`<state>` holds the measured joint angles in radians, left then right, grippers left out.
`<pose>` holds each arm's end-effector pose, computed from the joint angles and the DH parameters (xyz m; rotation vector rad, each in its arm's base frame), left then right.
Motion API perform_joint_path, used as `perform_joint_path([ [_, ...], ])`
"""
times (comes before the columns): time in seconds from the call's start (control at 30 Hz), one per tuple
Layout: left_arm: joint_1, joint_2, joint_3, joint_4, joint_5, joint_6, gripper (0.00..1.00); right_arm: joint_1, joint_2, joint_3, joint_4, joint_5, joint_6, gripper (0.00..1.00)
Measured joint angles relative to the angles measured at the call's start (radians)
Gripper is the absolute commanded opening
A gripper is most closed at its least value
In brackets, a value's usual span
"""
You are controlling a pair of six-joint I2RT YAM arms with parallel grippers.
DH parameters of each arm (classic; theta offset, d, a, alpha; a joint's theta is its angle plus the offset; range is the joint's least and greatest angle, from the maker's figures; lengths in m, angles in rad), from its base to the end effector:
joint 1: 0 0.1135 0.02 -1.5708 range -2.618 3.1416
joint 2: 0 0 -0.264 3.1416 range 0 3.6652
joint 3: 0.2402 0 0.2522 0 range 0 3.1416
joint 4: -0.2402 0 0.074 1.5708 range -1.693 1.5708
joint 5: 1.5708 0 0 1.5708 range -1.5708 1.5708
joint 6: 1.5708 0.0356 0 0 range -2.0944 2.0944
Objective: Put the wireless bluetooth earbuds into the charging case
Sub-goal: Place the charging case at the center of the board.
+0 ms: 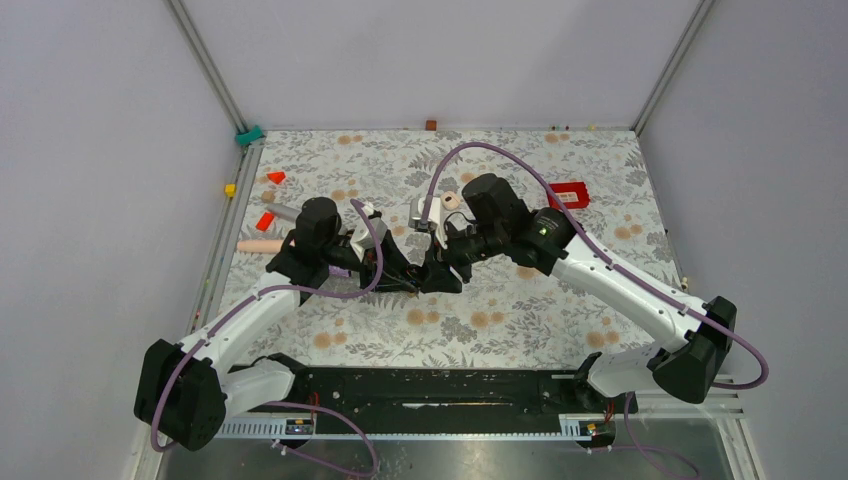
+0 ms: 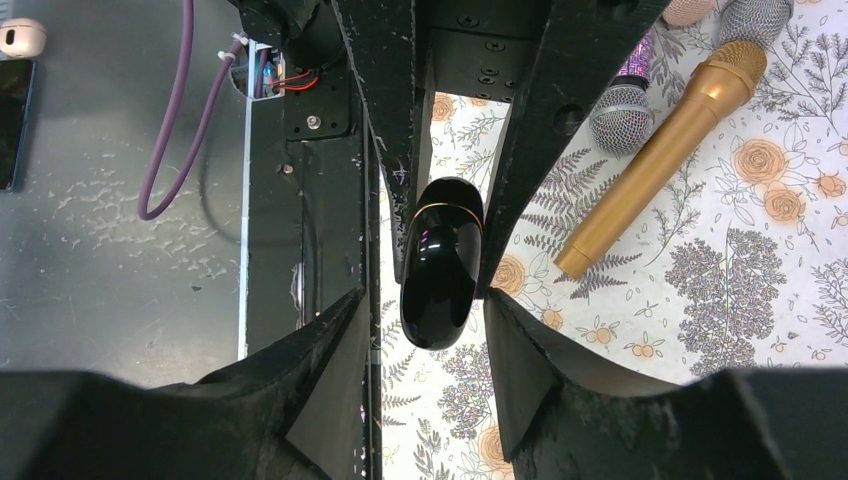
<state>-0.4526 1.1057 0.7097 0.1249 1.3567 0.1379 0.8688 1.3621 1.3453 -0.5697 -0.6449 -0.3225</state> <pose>0.1910 -0.1316 0.2885 1.3836 1.2283 -1.4438 0.1752 0.2403 0.3709 -1.5313 1.5700 1.0068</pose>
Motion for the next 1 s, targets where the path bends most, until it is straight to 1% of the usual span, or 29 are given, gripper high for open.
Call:
perform_joint_path([
  [0.07, 0.000, 0.000, 0.000, 0.000, 0.000, 0.000, 0.00, 0.001, 0.001, -0.002, 0.002, 0.001, 0.000, 0.51],
  [0.13, 0.000, 0.000, 0.000, 0.000, 0.000, 0.000, 0.00, 0.002, 0.001, -0.002, 0.006, 0.005, 0.001, 0.45],
  [0.17, 0.000, 0.000, 0.000, 0.000, 0.000, 0.000, 0.00, 0.002, 0.001, -0.002, 0.008, 0.006, 0.001, 0.43],
  [0.27, 0.000, 0.000, 0.000, 0.001, 0.000, -0.001, 0.00, 0.002, 0.001, -0.002, 0.008, 0.008, 0.004, 0.43],
  [0.47, 0.000, 0.000, 0.000, 0.002, -0.002, -0.007, 0.03, 0.002, 0.003, -0.002, 0.010, 0.008, 0.005, 0.43],
  [0.67, 0.000, 0.000, 0.000, 0.001, -0.004, -0.009, 0.05, 0.002, 0.013, -0.002, 0.018, 0.015, 0.009, 0.29],
  [0.77, 0.001, 0.000, 0.000, 0.001, -0.006, -0.009, 0.08, 0.002, 0.013, -0.002, 0.020, 0.017, 0.011, 0.25],
  [0.87, 0.002, 0.000, 0.000, 0.001, -0.006, -0.009, 0.13, 0.002, 0.013, -0.002, 0.021, 0.019, 0.011, 0.24],
  [1.0, 0.002, 0.000, 0.000, 0.001, -0.007, -0.008, 0.27, 0.003, 0.013, -0.002, 0.021, 0.023, 0.011, 0.24],
])
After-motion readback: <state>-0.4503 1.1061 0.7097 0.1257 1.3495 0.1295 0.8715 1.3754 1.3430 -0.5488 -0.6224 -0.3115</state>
